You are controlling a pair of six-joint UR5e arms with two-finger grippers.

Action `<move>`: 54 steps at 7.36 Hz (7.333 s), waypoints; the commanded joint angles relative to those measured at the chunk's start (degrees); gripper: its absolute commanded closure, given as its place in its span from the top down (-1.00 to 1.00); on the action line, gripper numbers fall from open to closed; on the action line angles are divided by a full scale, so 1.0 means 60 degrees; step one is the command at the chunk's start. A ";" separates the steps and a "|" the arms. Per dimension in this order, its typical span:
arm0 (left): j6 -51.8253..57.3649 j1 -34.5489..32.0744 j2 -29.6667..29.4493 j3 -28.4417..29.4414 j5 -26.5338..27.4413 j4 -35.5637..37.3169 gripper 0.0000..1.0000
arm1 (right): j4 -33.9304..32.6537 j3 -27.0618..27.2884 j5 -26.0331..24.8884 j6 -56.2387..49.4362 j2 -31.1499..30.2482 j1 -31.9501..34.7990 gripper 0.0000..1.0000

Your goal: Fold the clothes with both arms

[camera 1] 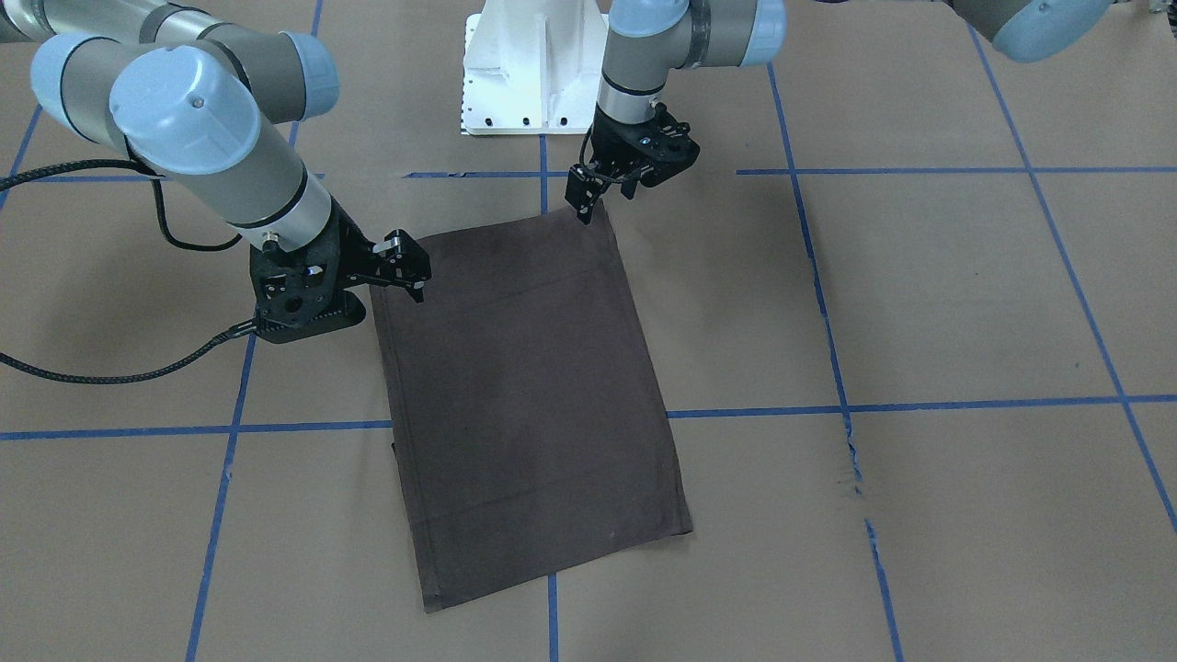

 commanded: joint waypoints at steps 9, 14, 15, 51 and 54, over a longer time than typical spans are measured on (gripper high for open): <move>-0.0208 0.0405 -0.0215 0.0515 0.0211 -0.0003 0.49 | 0.0001 -0.0011 -0.0027 0.0013 -0.0111 -0.0067 1.00; -0.0193 0.0405 -0.0362 0.0735 0.0197 0.0026 0.07 | 0.0001 0.0004 -0.0026 0.0013 -0.0156 -0.0067 1.00; -0.0179 0.0405 -0.0347 0.0663 0.0182 0.0026 -0.26 | 0.0001 0.0004 -0.0026 0.0013 -0.0156 -0.0067 1.00; 0.1257 0.1619 0.1367 -0.2793 0.0182 0.0963 -1.00 | 0.0630 0.2698 -0.3206 0.9490 -0.2192 -0.5471 -1.00; 0.1388 0.1330 0.1294 -0.3351 0.0124 0.1125 -1.00 | 0.0674 0.2597 -0.3235 0.9243 -0.1798 -0.4703 -1.00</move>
